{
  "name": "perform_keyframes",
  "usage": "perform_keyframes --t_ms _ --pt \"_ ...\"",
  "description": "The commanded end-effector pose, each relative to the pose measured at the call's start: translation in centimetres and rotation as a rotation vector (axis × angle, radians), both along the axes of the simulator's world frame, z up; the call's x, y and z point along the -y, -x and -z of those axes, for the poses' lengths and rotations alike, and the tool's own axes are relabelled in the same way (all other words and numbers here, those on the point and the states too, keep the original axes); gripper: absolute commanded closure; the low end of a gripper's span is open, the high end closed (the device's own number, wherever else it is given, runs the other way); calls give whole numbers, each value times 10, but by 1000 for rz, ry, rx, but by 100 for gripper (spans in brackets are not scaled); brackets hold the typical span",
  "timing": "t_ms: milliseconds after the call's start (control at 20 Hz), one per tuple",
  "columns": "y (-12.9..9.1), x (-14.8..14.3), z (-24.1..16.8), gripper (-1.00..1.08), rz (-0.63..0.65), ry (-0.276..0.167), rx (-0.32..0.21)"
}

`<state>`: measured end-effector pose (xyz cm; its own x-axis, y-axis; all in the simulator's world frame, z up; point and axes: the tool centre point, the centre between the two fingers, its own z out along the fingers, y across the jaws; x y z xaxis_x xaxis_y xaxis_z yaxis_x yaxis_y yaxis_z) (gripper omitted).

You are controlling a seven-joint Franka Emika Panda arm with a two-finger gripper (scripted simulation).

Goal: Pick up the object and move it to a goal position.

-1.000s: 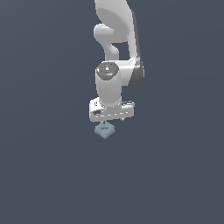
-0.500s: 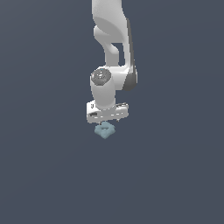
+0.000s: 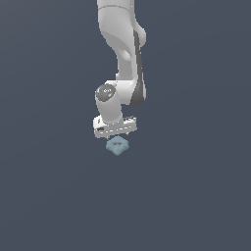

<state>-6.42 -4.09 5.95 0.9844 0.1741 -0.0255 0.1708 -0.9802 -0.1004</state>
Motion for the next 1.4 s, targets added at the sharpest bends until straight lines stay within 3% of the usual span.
perform_keyframes --t_ms 0,1350 --pt "5 3 6 -100 -5 -5 1" --pt "14 9 18 -100 -47 -6 13"
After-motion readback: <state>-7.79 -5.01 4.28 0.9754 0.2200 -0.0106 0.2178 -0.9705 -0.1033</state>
